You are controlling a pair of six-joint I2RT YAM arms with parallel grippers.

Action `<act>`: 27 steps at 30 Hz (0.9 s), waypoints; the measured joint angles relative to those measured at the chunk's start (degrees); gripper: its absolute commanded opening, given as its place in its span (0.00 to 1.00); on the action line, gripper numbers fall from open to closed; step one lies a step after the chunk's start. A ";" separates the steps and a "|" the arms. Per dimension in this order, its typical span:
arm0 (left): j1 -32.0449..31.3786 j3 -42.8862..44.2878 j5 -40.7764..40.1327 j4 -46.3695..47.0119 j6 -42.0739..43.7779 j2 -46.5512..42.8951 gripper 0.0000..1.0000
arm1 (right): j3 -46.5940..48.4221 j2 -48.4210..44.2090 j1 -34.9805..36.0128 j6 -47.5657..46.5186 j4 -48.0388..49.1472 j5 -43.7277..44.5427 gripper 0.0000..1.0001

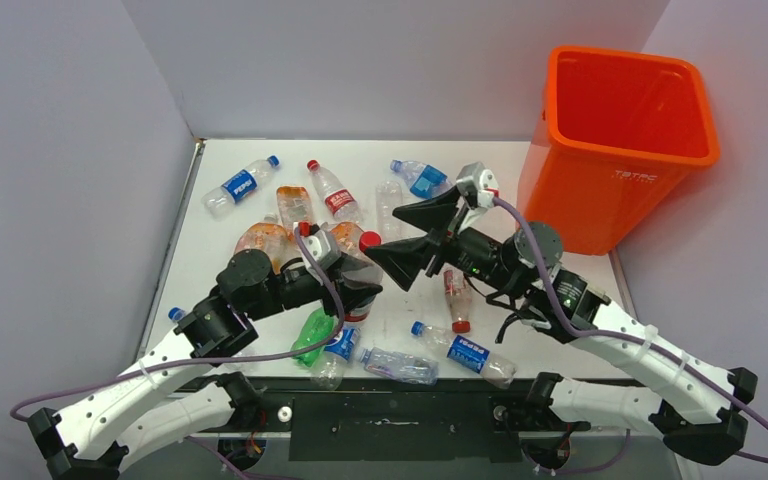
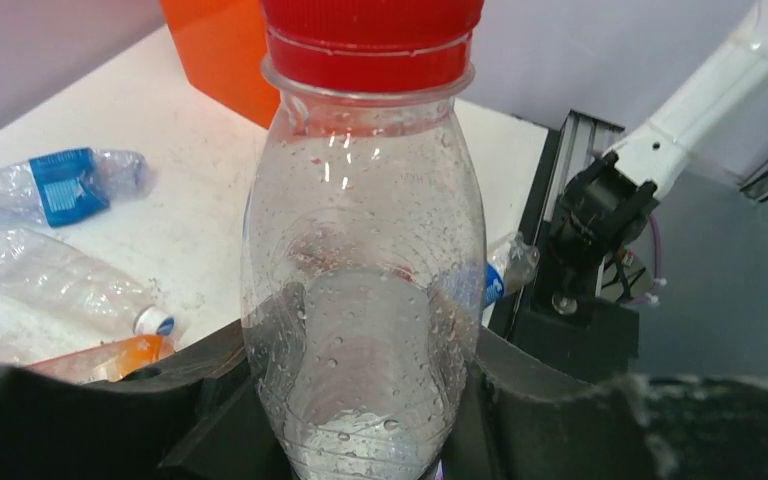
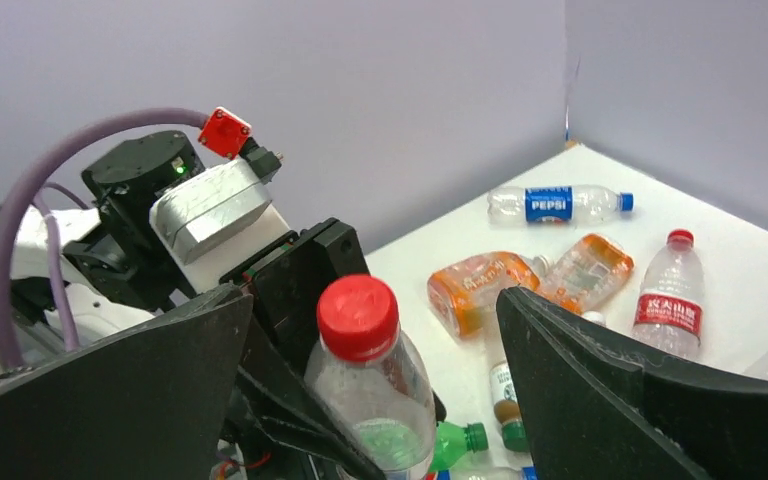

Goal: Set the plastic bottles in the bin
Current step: Pick up the plastic bottle at the center of the board.

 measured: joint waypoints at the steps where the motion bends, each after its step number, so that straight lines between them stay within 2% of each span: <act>1: 0.00 -0.09 0.46 -1.05 0.63 0.11 0.00 | 1.49 1.07 0.00 -0.28 -1.27 -0.09 0.94; 9: 0.09 -1.31 0.94 -3.15 2.32 -0.09 0.00 | 2.86 7.28 0.00 -0.44 -8.90 -0.09 0.72; 12: 0.07 -1.84 0.87 -3.28 2.29 -0.11 0.00 | 2.71 7.56 0.11 0.20 -9.11 -0.17 0.56; 14: 0.09 -1.97 0.74 -3.21 2.27 -0.11 0.00 | 2.56 7.54 0.48 0.79 -8.68 -0.35 0.42; 16: 0.09 -2.21 0.48 -3.10 2.21 -0.11 0.00 | 2.10 7.52 0.87 1.55 -7.85 -1.01 0.23; 17: 0.09 -2.40 0.31 -3.15 2.16 -0.11 0.04 | 1.77 7.54 1.09 1.88 -7.32 -1.42 0.12; 18: 0.09 -2.60 0.35 -3.19 1.92 -0.13 0.19 | 1.57 7.54 1.09 1.60 -7.23 -1.40 0.06; 20: 0.09 -2.97 0.35 -3.17 1.07 -0.22 0.66 | 1.27 7.58 0.96 1.16 -7.19 -1.57 0.05; 21: 0.09 -3.26 0.26 -3.04 0.72 -0.42 0.94 | 1.27 7.69 0.96 1.14 -7.19 -1.64 0.05; 22: 0.09 -3.61 0.22 -2.97 0.92 -0.72 0.97 | 1.27 7.85 0.96 1.22 -7.15 -1.66 0.05; 27: 0.02 -6.78 -2.64 0.02 1.03 -4.85 0.96 | 2.60 7.89 0.70 0.66 -9.86 2.56 0.05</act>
